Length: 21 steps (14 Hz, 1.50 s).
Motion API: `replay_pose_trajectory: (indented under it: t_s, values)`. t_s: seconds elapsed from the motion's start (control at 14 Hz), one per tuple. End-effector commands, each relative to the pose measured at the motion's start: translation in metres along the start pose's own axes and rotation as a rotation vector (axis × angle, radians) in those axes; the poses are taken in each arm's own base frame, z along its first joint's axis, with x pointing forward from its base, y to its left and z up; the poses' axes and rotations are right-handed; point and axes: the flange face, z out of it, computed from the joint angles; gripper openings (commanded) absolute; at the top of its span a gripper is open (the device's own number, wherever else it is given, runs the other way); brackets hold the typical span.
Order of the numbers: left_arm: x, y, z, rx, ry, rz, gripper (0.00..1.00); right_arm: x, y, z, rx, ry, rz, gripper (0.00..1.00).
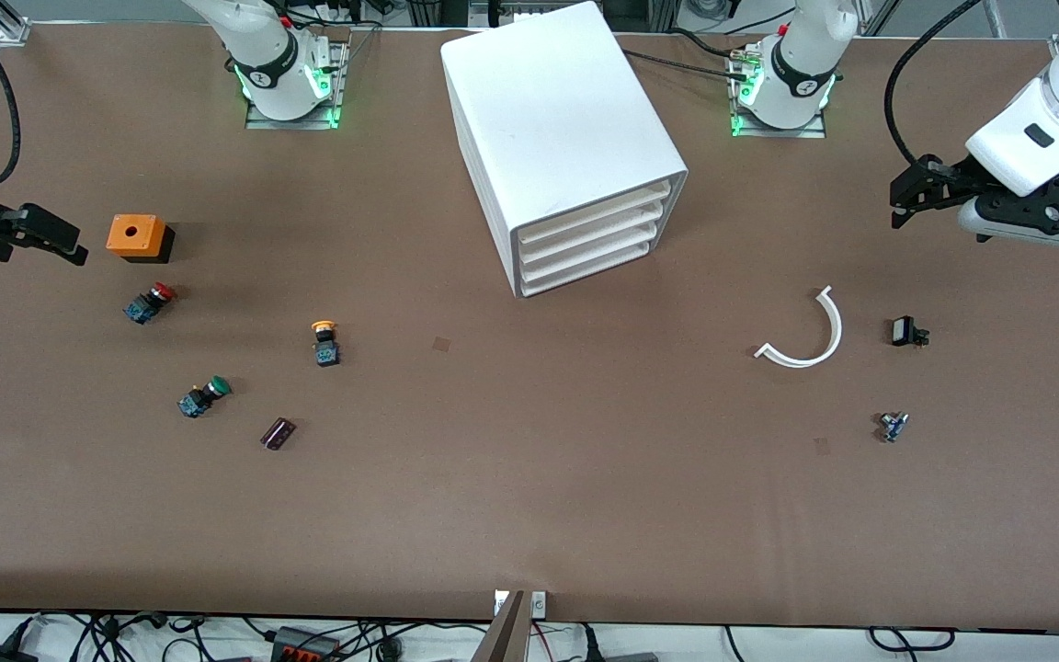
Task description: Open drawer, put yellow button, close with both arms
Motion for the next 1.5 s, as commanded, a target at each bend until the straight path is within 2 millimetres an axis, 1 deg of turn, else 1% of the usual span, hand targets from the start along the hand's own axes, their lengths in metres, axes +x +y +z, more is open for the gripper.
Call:
replay_pose_trajectory:
  t_s: [0.0,0.14,0.57,0.86,0.93,1.0,1.07,1.14,1.29,1.36,1.43]
  values:
    - [-0.004,0.002,-0.009,-0.018,0.001,0.006,1.0,0.0,-0.002,0.009,-0.009,-0.02,-0.021,1.0]
    - [-0.004,0.002,-0.009,-0.018,0.001,0.006,1.0,0.001,-0.003,0.015,-0.008,-0.037,-0.022,1.0]
    - [-0.003,0.003,-0.01,-0.018,0.003,0.008,1.0,-0.003,0.0,0.016,0.003,-0.067,-0.007,1.0]
    - [-0.003,0.003,-0.01,-0.018,0.003,0.008,1.0,-0.003,-0.007,0.016,0.004,-0.067,-0.016,1.0]
    - [-0.003,0.007,-0.01,-0.018,0.003,0.012,1.0,-0.002,-0.011,0.017,0.004,-0.069,-0.026,1.0]
    - [-0.003,0.01,-0.01,-0.016,0.002,0.021,1.0,-0.002,-0.02,0.017,0.004,-0.069,-0.04,1.0]
    - [-0.005,0.013,-0.007,-0.018,-0.02,0.028,1.0,-0.002,-0.025,0.018,0.004,-0.07,-0.051,1.0]
    - [-0.009,0.021,-0.004,-0.021,-0.065,0.045,1.0,-0.002,-0.032,0.02,0.002,-0.077,-0.06,1.0]
    - [-0.022,0.027,0.008,-0.07,-0.19,0.059,1.0,0.003,-0.044,0.036,-0.001,-0.101,-0.072,1.0]
    - [-0.024,0.03,0.018,-0.11,-0.247,0.063,1.0,0.007,-0.05,0.044,-0.001,-0.109,-0.081,1.0]
    - [-0.026,0.034,0.021,-0.126,-0.274,0.071,1.0,0.009,-0.054,0.049,-0.003,-0.11,-0.086,1.0]
